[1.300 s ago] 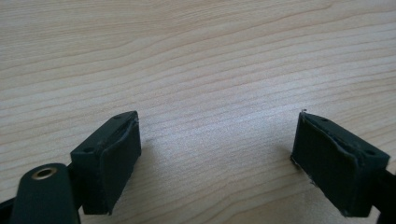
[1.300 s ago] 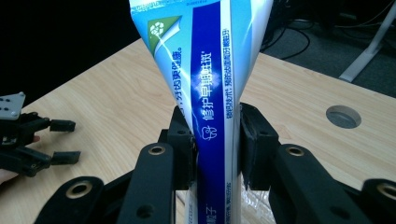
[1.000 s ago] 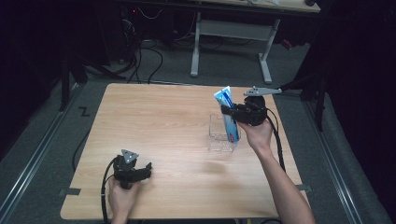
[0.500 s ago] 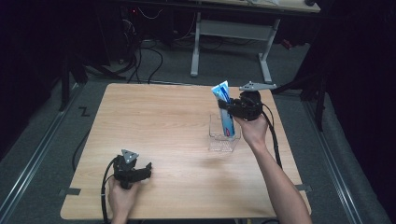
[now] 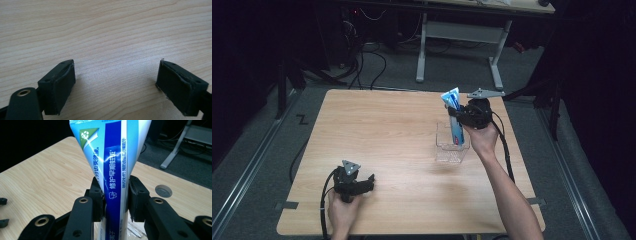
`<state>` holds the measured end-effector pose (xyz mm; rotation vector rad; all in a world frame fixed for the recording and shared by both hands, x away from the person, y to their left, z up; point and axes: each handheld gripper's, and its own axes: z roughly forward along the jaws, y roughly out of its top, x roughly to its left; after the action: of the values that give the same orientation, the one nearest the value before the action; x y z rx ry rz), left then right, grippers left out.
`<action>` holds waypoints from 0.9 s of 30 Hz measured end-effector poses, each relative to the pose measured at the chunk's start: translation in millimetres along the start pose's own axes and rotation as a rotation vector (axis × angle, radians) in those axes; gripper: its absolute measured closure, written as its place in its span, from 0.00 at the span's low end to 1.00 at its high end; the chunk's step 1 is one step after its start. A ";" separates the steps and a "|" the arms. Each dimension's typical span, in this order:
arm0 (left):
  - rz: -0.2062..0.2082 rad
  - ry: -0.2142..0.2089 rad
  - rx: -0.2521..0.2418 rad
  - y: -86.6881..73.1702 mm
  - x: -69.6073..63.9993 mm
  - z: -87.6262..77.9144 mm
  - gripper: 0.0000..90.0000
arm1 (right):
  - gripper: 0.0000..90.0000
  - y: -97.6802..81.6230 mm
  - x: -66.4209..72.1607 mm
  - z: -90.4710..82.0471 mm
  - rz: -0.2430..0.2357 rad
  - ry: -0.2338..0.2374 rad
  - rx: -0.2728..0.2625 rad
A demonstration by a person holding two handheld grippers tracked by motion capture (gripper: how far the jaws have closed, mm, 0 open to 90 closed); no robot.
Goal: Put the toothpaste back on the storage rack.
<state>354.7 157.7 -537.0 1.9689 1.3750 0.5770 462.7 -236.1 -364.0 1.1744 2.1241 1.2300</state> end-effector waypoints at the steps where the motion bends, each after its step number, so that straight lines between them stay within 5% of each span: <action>1: 0.000 0.000 0.000 0.0 0.0 0.0 0.17 | 0.76 -1.3 -1.2 0.8 0.004 -0.003 0.004; 27: 0.000 0.000 0.001 0.0 0.0 0.0 0.17 | 0.76 -26.9 -14.5 16.0 0.034 -0.045 0.067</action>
<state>354.7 157.6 -537.0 1.9696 1.3748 0.5769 469.5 -246.9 -396.0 1.2600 2.1355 1.1445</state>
